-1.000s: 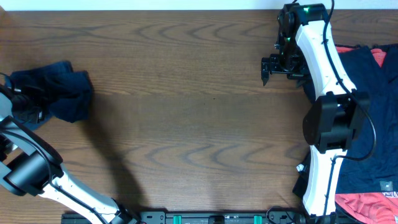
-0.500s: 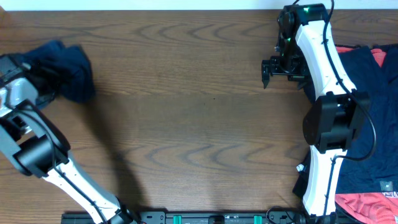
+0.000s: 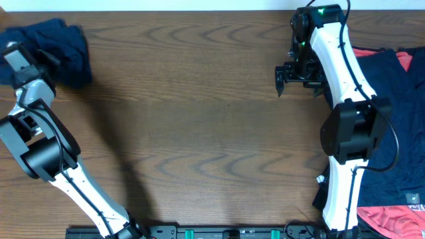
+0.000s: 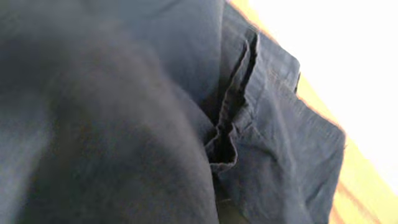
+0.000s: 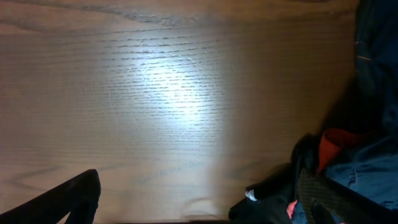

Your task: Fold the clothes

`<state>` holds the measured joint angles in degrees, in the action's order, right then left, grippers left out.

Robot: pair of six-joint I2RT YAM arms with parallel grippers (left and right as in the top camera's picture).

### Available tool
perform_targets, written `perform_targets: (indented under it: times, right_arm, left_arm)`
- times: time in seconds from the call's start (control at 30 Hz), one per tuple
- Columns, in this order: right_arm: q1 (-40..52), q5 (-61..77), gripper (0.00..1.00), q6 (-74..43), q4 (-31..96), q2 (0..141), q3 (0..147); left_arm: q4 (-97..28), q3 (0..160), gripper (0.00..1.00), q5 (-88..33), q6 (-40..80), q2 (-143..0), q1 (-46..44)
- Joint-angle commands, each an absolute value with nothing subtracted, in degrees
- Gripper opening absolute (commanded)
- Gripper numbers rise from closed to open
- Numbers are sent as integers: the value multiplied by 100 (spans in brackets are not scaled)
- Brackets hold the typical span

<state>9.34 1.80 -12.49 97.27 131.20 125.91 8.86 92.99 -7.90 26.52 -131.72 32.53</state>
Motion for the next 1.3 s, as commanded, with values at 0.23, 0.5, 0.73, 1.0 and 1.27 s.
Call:
perform_targets:
  times: [0.23, 0.5, 0.73, 1.0, 1.27]
  right_arm:
    - [1009, 327, 99, -1122, 9732, 13056, 12580]
    - [1009, 325, 99, -902, 9710, 13056, 12580]
    - [976, 331, 99, -867, 9465, 13056, 12580]
    - [976, 351, 99, -860, 9301, 13056, 12580]
    - [976, 373, 99, -716, 9402, 13056, 12580]
  left_arm:
    - [447, 9306, 15, -416, 2515, -13279, 3282]
    - [296, 9308, 98, -427, 2580, -13255, 3280]
    - [-73, 9308, 79, -565, 2751, -12943, 3280]
    - [-1743, 9308, 77, -510, 3439, -12234, 3286]
    - [-2886, 9308, 91, 329, 3717, -11303, 3347]
